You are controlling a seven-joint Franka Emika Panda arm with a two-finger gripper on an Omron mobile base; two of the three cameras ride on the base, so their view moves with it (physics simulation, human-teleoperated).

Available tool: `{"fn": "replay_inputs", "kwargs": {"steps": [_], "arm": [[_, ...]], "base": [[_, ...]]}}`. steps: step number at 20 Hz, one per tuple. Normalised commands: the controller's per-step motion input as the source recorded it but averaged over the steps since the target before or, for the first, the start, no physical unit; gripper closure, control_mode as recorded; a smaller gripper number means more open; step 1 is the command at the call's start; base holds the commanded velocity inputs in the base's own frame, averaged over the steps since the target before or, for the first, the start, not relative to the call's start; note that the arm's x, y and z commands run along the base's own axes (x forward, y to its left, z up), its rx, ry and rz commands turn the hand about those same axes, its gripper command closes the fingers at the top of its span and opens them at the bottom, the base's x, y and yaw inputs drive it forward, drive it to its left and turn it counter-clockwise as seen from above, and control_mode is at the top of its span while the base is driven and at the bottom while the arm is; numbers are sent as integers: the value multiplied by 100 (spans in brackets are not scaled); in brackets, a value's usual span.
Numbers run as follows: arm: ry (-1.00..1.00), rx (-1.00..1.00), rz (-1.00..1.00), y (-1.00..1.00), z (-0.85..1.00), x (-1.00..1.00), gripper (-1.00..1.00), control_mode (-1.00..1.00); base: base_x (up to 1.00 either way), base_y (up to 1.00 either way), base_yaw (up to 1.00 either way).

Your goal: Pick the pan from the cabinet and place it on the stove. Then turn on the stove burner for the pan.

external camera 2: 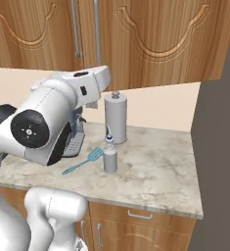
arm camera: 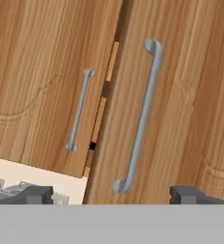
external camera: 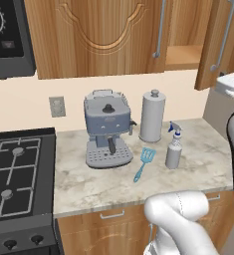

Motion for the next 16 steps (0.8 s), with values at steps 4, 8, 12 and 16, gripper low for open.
{"fn": "replay_inputs", "kwargs": {"steps": [4,8,12,16], "arm": [[-1,-24,-18,99,1,-38,-100,-100],[1,-28,-22,90,0,-20,-100,-100],[9,-29,-27,55,-8,11,-100,-100],[14,-25,-27,30,-14,46,-100,-100]], "base": [[0,0,0],[0,0,0],[0,0,0],[0,0,0]]}}
